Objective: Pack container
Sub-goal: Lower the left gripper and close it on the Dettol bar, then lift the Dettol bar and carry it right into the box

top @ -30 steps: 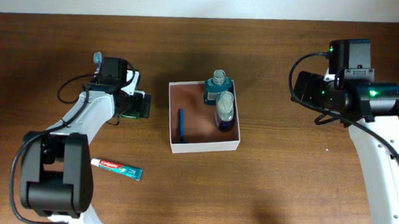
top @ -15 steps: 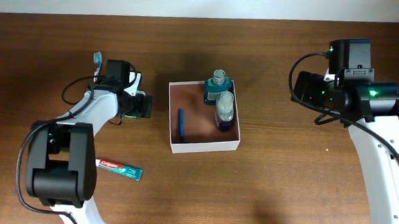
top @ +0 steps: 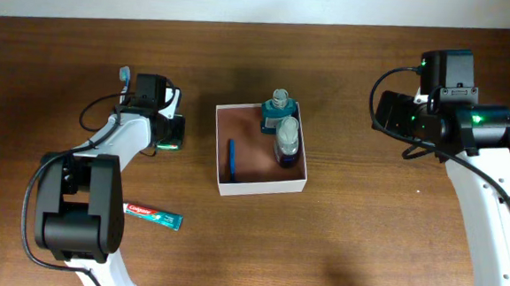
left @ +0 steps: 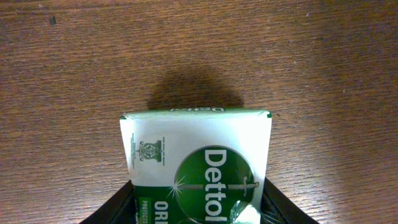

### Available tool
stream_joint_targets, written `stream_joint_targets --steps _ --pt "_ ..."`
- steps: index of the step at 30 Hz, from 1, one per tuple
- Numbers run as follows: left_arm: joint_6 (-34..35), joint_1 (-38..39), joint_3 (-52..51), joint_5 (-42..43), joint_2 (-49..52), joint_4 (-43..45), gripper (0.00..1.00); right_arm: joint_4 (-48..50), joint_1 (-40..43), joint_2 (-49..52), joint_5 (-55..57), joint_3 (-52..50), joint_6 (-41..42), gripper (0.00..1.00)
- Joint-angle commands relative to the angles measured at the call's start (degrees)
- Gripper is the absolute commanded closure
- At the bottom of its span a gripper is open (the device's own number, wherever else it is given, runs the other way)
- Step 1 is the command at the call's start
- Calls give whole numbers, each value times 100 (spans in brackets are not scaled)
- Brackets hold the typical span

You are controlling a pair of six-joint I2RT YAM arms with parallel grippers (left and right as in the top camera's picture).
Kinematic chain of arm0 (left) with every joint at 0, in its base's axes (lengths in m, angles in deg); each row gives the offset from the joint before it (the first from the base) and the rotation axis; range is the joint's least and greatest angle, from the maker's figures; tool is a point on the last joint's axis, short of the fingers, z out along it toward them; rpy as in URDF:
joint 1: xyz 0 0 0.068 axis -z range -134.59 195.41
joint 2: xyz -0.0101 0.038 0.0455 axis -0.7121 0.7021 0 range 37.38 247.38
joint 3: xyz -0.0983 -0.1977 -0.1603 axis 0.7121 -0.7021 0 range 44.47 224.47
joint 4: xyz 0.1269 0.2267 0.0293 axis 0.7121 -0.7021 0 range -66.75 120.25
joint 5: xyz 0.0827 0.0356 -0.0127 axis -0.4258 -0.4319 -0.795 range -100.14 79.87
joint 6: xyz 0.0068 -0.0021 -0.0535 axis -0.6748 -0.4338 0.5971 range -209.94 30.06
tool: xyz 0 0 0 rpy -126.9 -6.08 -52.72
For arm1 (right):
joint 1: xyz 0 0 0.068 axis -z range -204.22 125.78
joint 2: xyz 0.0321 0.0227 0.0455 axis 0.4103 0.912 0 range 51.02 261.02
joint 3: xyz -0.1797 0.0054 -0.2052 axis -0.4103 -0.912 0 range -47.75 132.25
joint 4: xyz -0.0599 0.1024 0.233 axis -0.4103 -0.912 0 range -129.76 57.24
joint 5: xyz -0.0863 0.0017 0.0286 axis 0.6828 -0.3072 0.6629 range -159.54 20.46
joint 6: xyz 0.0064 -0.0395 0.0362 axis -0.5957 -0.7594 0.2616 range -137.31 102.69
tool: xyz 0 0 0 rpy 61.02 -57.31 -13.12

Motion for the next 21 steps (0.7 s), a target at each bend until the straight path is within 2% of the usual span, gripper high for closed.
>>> stream_joint_targets --steps 1,7,12,15,21 --pt "0 11 63 15 116 -35 71 0 22 42 52 2 20 2" --pt "155 17 334 15 -400 -310 75 0 22 42 52 2 22 1" --pt "645 17 466 133 -1250 -527 78 0 22 42 52 2 22 2" --pt "675 17 466 658 -1742 -638 78 0 22 42 52 2 20 2" --pt "1198 42 466 1628 -2374 -990 78 0 22 42 52 2 22 2"
